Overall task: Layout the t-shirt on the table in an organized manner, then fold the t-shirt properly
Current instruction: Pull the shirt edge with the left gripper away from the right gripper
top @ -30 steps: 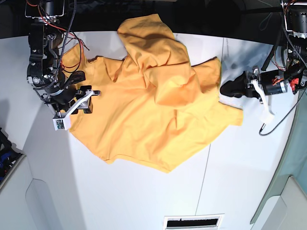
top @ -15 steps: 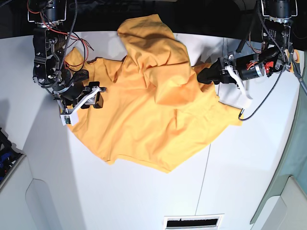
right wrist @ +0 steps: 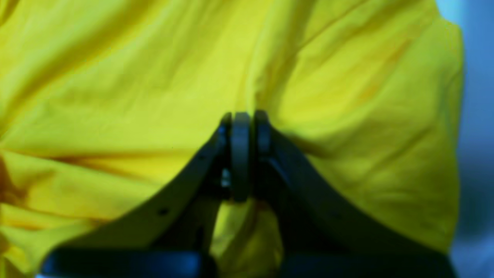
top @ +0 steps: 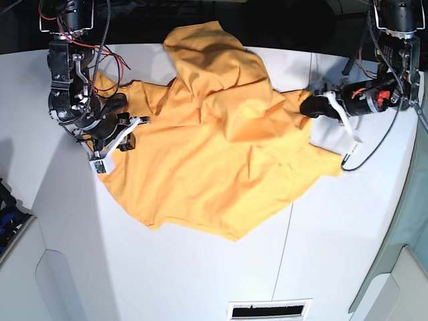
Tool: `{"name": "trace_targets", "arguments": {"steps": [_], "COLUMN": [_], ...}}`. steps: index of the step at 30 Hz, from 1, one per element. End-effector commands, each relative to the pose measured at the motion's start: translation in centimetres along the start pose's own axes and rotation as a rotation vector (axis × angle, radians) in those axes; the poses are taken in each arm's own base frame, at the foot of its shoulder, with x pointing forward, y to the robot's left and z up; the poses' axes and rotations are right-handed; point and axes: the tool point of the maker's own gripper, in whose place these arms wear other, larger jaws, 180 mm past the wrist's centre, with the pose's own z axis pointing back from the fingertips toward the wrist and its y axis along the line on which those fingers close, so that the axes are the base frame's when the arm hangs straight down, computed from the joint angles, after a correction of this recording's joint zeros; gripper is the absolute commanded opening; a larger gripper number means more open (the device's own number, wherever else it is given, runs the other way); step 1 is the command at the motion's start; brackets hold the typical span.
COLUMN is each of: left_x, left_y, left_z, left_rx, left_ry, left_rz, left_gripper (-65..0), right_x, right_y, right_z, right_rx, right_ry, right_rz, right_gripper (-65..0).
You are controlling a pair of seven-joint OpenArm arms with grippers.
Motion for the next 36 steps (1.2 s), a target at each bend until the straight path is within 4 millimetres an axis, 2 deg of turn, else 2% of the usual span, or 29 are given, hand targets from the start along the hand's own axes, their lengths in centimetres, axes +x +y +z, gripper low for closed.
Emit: {"name": "trace_targets", "arguments": {"steps": [1, 7, 11, 21, 26, 28, 31, 36], "left_x": [2.2, 6.1, 9.5, 19.6, 25.0, 26.4, 27.5, 26.7], "left_y": [0.9, 4.2, 5.0, 3.5, 1.3, 0.0, -2.2, -6.1], "left_z": [1.2, 4.6, 6.3, 9.4, 11.5, 11.4, 9.8, 5.2], "left_rx": [0.027, 0.143, 0.183, 0.217, 0.202, 0.189, 0.175, 0.135], "left_ry": [-0.038, -0.053, -0.099, -0.272, -0.379, -0.379, -0.324, -0.195], "left_rz": [-0.041, -0.135, -0.18, -0.288, -0.348, -0.393, -0.49, -0.659], "left_gripper": [-65.0, -65.0, -65.0, -65.0, -65.0, -65.0, -65.0, -65.0], "right_x": [1.8, 2.6, 2.5, 2.6, 2.5, 2.5, 2.5, 2.5], "right_y": [-1.8, -6.6, -8.2, -9.2, -9.1, -9.1, -9.1, -9.0], "right_z": [0.6, 2.4, 3.1, 3.6, 3.6, 3.6, 3.6, 3.6], "right_rx": [-0.037, -0.128, -0.157, -0.175, -0.171, -0.171, -0.171, -0.17], "right_ry": [-0.04, -0.033, -0.021, -0.027, -0.025, -0.023, -0.023, -0.023], "right_rz": [0.028, 0.087, 0.109, 0.09, 0.084, 0.084, 0.084, 0.083], "right_gripper": [-65.0, -65.0, -65.0, -65.0, -65.0, -65.0, -65.0, -65.0]}}
